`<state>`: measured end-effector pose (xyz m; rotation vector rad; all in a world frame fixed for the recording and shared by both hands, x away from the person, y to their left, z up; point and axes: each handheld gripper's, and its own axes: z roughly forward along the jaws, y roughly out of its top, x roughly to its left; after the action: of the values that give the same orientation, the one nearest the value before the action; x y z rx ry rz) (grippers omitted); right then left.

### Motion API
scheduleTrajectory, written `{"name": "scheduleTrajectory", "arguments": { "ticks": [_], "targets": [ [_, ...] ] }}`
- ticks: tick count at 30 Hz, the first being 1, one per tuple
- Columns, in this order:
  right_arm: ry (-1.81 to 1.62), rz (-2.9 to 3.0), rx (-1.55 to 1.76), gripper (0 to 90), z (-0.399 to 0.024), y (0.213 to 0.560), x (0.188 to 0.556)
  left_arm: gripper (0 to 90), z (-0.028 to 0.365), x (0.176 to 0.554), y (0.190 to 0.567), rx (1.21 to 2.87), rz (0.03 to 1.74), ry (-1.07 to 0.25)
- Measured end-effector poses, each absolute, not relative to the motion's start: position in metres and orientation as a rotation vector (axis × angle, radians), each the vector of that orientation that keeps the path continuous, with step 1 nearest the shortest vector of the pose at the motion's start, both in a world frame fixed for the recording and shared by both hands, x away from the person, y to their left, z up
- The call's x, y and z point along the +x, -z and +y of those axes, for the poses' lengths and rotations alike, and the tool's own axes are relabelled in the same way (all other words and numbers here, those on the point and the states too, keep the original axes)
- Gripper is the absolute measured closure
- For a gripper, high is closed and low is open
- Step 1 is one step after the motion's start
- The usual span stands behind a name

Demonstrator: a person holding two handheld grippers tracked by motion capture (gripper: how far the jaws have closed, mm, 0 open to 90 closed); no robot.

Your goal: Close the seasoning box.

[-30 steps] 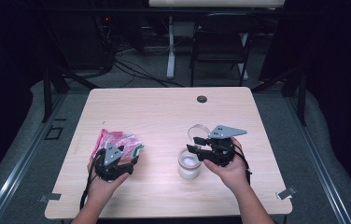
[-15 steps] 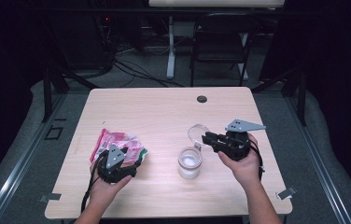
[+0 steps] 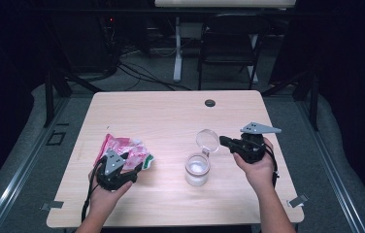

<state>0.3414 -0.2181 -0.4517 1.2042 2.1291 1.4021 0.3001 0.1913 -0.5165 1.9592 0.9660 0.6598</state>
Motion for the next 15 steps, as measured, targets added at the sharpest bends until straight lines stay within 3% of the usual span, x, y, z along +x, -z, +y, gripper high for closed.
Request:
{"name": "scheduleTrajectory", "arguments": {
  "ticks": [15],
  "targets": [
    [-1.363, 2.116, 1.286, 90.0, -0.222, 0.474, 0.359, 42.6, 0.216, 0.304, 0.526, 1.886, 1.069, -0.626]
  ]
}}
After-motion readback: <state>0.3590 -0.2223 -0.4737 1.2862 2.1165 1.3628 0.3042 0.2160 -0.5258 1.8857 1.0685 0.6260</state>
